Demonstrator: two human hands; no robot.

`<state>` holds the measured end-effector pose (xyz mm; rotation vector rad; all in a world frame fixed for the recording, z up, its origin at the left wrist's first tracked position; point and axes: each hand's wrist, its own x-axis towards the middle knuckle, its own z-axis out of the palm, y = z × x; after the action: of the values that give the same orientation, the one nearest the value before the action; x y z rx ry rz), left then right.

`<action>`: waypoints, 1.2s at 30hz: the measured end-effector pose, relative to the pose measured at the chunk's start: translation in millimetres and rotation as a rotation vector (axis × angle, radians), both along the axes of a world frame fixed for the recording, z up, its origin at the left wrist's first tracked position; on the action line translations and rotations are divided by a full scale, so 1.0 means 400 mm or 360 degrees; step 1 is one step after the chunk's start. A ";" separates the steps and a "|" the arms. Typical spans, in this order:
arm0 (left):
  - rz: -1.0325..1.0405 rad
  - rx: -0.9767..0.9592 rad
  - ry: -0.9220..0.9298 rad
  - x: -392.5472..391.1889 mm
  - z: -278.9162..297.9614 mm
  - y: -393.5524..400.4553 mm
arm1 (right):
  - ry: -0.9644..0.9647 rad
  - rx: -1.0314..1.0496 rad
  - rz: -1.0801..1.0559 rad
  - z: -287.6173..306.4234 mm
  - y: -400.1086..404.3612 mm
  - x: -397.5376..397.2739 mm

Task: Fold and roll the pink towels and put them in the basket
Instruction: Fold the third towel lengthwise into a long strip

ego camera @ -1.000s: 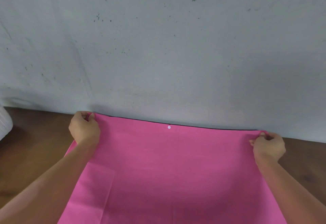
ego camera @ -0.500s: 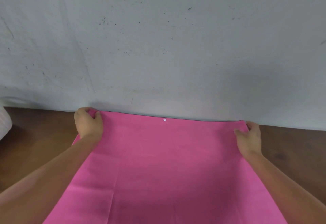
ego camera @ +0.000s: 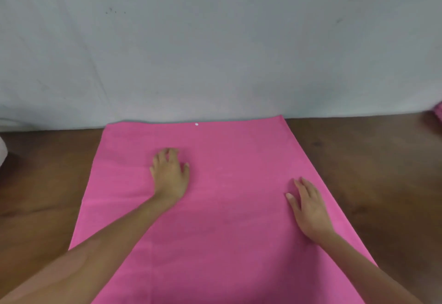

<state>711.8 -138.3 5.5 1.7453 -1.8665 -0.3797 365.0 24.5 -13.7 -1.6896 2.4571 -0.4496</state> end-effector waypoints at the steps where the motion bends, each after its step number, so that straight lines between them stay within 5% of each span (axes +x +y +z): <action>1: -0.0108 0.0001 -0.0015 -0.037 -0.003 0.027 | 0.0001 0.0000 -0.0010 -0.002 0.040 0.000; 10: -0.1421 -0.0094 -0.0201 -0.356 -0.008 0.184 | 0.0026 -0.0053 -0.0159 0.003 0.360 -0.028; 19: -0.2100 0.0066 -0.0445 -0.663 0.041 0.258 | -0.0063 -0.0263 -0.0373 0.005 0.599 -0.095; 23: -0.2072 0.0153 -0.0684 -0.780 0.081 0.277 | -0.0205 -0.0274 -0.0635 0.022 0.645 -0.140; 28: -0.1752 0.0504 -0.1110 -0.883 0.146 0.341 | -0.0294 -0.0047 -0.0478 0.035 0.673 -0.204; 36: -0.1002 0.0366 -0.1568 -0.989 0.140 0.434 | -0.0732 -0.0250 -0.0438 0.053 0.728 -0.220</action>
<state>316.1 35.1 61.7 1.5523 -3.1997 0.0995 276.9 315.6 7.6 -1.1244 2.3482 -0.9648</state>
